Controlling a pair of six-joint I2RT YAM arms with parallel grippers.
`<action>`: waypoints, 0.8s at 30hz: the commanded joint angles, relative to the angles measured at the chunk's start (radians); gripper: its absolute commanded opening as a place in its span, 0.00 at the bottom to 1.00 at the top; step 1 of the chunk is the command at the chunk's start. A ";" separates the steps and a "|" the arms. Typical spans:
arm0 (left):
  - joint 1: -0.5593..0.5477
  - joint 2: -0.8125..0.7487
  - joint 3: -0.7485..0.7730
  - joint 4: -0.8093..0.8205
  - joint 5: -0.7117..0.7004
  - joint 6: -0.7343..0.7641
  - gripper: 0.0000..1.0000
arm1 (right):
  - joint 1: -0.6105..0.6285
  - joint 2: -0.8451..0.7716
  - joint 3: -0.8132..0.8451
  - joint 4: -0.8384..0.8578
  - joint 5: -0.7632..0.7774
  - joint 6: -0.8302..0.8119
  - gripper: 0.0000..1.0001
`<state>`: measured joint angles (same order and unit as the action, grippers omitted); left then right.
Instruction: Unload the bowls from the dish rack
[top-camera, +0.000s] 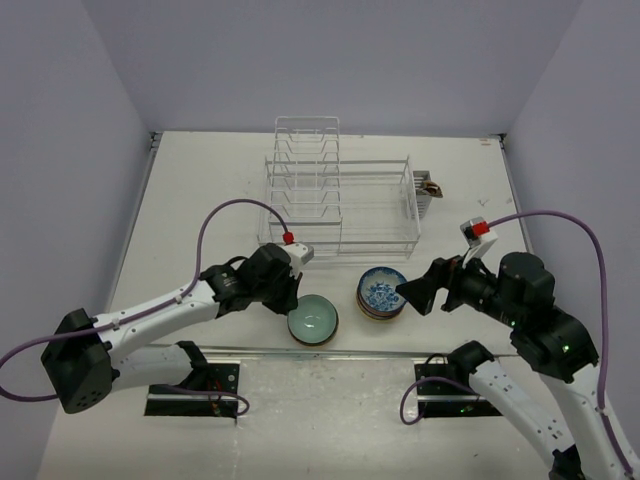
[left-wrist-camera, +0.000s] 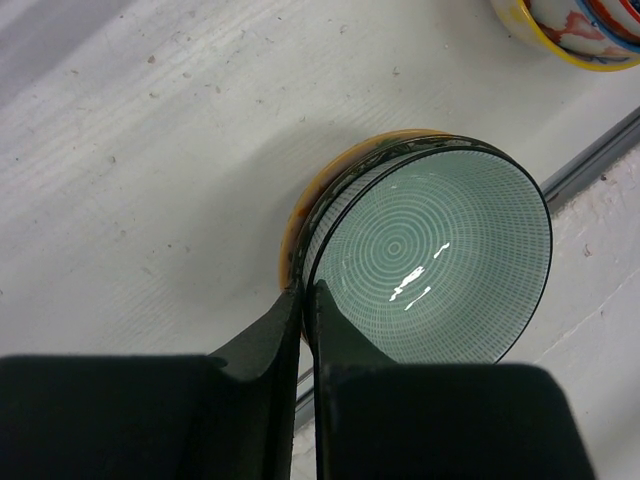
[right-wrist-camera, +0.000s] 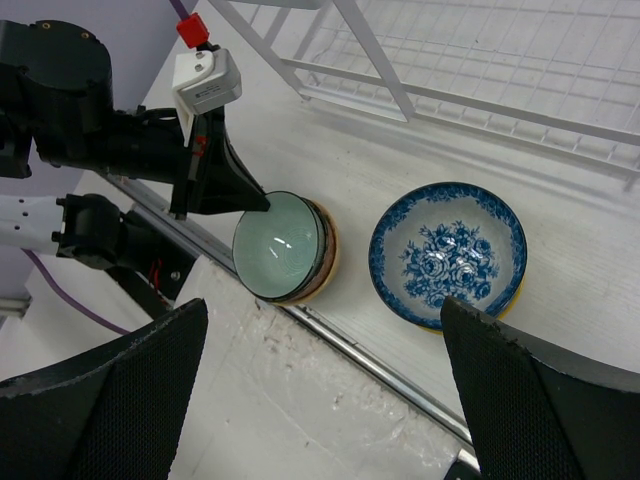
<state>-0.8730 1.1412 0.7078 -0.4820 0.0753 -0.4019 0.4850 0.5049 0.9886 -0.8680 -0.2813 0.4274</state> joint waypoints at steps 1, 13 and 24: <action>-0.006 -0.015 0.013 0.033 0.008 0.000 0.07 | 0.001 0.012 0.013 0.011 -0.030 -0.010 0.99; -0.004 -0.193 0.122 -0.104 -0.307 -0.031 0.90 | 0.001 0.044 0.045 0.012 0.016 -0.029 0.99; -0.003 -0.443 0.131 -0.283 -0.885 -0.253 1.00 | 0.001 -0.041 0.078 0.063 0.523 -0.053 0.99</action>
<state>-0.8730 0.7670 0.8104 -0.6819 -0.5816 -0.5602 0.4854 0.5117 1.0504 -0.8608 0.0391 0.4149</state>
